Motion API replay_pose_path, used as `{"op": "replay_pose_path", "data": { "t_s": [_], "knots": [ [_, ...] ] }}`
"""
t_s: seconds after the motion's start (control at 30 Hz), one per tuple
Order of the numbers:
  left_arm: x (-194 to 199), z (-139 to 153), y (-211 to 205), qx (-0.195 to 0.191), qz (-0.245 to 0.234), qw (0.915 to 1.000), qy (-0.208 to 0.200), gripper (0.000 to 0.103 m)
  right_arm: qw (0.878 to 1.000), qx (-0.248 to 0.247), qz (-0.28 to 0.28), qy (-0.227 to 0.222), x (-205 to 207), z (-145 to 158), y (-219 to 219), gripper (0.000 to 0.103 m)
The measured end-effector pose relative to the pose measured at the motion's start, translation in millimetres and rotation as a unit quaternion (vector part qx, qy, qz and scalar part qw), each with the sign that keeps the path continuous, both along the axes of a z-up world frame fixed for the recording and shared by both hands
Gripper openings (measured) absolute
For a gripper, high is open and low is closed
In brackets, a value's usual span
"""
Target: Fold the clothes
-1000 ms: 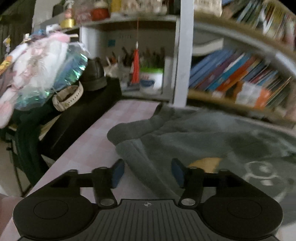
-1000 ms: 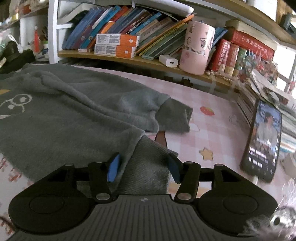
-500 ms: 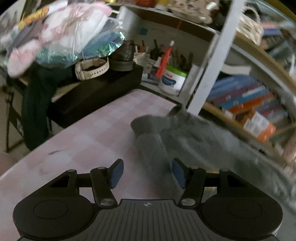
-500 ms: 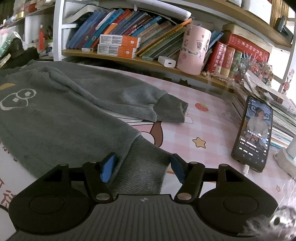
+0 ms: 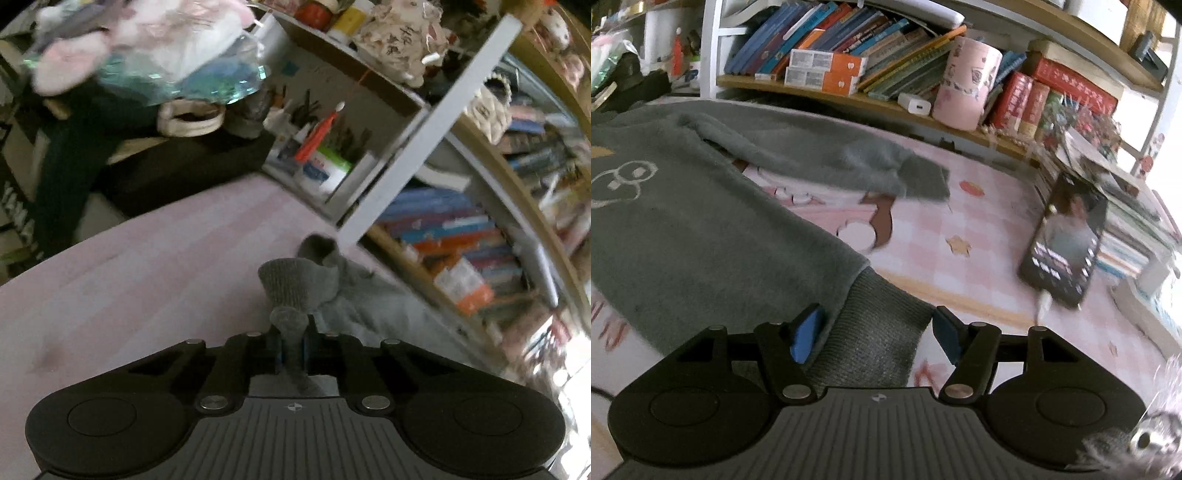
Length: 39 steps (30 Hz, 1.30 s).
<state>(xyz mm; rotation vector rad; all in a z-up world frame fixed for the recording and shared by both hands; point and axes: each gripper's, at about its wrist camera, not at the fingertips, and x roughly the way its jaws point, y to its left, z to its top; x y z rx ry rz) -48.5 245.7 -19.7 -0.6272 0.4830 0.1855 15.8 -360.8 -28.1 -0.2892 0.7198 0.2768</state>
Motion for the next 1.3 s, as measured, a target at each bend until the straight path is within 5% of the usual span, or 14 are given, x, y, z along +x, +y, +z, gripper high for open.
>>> {"op": "replay_pose_path", "data": {
  "t_s": [0.13,0.2,0.27,0.4,0.43,0.5,0.57,0.77,0.83,1.1,1.3],
  "knots": [
    [-31,5,-21,0.096,-0.024,0.9931,0.062,0.033,1.0,0.01,-0.001,0.015,-15,2,-10,0.062],
    [-47,24,-34,0.169,-0.029,0.9844,0.038,0.07,1.0,-0.008,-0.004,0.015,-19,3,-11,0.063],
    [-51,46,-39,0.216,-0.021,0.9762,0.006,0.072,0.999,-0.028,-0.01,0.016,-22,5,-12,0.063],
    [-18,69,-46,0.252,-0.061,0.9657,-0.014,0.067,0.998,-0.053,-0.012,0.013,-29,6,-6,0.062],
    [-4,68,-49,0.252,-0.084,0.964,-0.01,0.058,0.998,-0.06,-0.012,0.011,-32,6,-4,0.062],
    [30,63,-54,0.234,-0.136,0.9627,0.007,0.015,0.998,-0.067,-0.013,0.008,-37,6,-2,0.062],
    [63,51,-55,0.203,-0.16,0.9656,0.029,0.006,0.998,-0.068,-0.015,0.007,-40,6,-1,0.062],
    [113,5,-40,0.169,-0.156,0.9688,0.091,0.002,0.998,-0.046,-0.029,0.01,-48,6,-6,0.062],
    [114,2,-27,0.15,-0.139,0.9754,0.081,0.002,0.999,-0.039,-0.03,0.01,-49,6,-5,0.063],
    [124,2,-10,0.161,-0.084,0.9802,0.08,0.005,1.0,-0.004,-0.014,-0.011,-37,0,15,0.065],
    [72,21,-15,0.159,-0.064,0.9848,0.029,0.008,0.999,0.015,-0.019,-0.024,-32,-3,12,0.068]
  ]
}}
